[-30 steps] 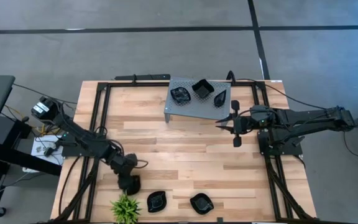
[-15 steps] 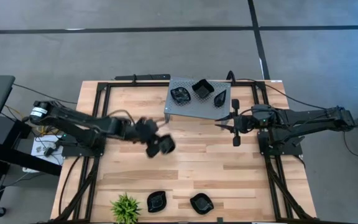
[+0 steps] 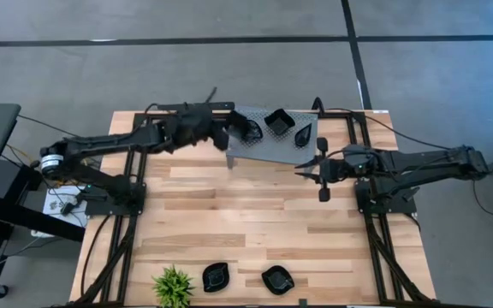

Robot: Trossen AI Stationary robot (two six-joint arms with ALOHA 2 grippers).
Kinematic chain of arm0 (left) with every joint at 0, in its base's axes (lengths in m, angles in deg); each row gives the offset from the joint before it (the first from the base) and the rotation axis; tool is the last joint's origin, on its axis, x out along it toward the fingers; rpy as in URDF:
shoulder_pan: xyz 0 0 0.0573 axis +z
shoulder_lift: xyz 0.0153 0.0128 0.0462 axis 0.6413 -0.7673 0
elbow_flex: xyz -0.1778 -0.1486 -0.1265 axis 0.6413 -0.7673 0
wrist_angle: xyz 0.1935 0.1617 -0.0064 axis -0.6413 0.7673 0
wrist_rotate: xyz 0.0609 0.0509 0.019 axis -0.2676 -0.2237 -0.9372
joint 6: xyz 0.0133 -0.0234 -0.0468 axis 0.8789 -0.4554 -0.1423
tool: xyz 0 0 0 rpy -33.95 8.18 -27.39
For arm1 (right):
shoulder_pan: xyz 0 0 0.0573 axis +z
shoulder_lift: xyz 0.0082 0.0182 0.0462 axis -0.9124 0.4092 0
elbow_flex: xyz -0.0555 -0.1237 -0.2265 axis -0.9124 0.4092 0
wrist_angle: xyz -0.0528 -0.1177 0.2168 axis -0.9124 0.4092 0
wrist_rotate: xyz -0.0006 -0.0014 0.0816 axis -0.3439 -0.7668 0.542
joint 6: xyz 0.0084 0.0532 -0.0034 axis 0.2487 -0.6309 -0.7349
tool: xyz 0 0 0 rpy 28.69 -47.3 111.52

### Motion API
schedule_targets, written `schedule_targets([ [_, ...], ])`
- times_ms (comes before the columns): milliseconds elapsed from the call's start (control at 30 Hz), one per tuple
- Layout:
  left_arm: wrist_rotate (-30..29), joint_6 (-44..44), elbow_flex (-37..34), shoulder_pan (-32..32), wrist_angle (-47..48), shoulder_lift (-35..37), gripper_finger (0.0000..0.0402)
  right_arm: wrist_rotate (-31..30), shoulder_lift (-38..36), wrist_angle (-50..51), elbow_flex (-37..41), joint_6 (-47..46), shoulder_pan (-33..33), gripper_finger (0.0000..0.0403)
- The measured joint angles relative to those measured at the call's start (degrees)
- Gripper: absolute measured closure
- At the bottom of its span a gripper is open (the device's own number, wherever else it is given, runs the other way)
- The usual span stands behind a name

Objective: Pick & Place Mini shaped plates
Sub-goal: Stack the black leaf-shaped plate on the other black leaf-shaped plates on the shelf

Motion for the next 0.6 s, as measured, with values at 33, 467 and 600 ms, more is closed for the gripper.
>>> schedule_targets([
  [33,0.06,-2.17,-0.36,1.39,-0.08,0.00,0.0397,0.00,0.44,0.08,0.00,-0.02,0.00,0.0337],
  [467,0.13,-13.35,-5.62,3.15,-9.73,-1.64,0.0396,0.02,6.52,-0.93,0.00,-2.07,0.00,0.0337],
  [600,0.09,-13.37,-5.66,1.71,-17.43,-6.50,0.0396,0.00,6.39,-4.58,0.00,-0.02,0.00,0.0337],
])
